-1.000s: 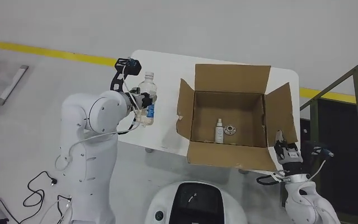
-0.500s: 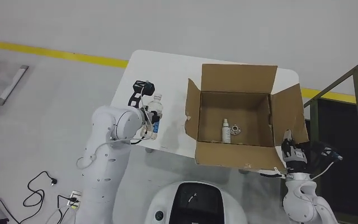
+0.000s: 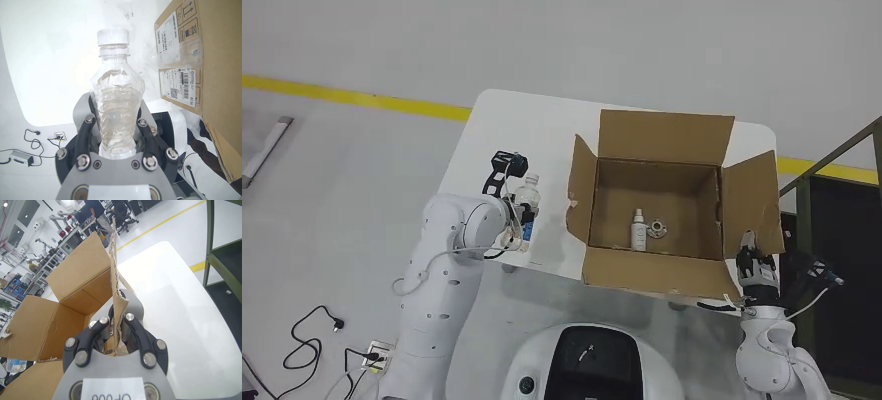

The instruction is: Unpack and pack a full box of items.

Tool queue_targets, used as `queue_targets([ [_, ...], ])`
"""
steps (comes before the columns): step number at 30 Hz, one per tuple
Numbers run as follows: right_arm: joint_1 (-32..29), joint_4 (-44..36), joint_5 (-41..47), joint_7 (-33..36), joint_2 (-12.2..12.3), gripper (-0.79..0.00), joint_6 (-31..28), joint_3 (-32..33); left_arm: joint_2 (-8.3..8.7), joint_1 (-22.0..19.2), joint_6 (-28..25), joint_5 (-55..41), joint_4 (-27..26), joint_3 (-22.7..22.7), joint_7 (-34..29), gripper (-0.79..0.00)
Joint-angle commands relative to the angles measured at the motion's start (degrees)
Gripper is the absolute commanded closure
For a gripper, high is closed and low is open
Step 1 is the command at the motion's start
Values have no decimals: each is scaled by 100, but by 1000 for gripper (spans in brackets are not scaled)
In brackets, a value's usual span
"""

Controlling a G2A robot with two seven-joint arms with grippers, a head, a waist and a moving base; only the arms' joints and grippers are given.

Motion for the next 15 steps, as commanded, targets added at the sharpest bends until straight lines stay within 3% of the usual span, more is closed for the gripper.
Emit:
queue_targets([
  [1, 0, 0, -1, 1, 0, 0, -1, 0, 0, 0, 0, 0, 0, 0, 0, 0],
  [8, 22, 17, 70, 18, -7, 0, -2, 42, 23, 115, -198, 145, 109, 106, 302, 0],
  [15, 112, 40, 321, -56, -58, 0, 333, 101, 69, -22, -558, 587, 681, 305, 758, 0],
])
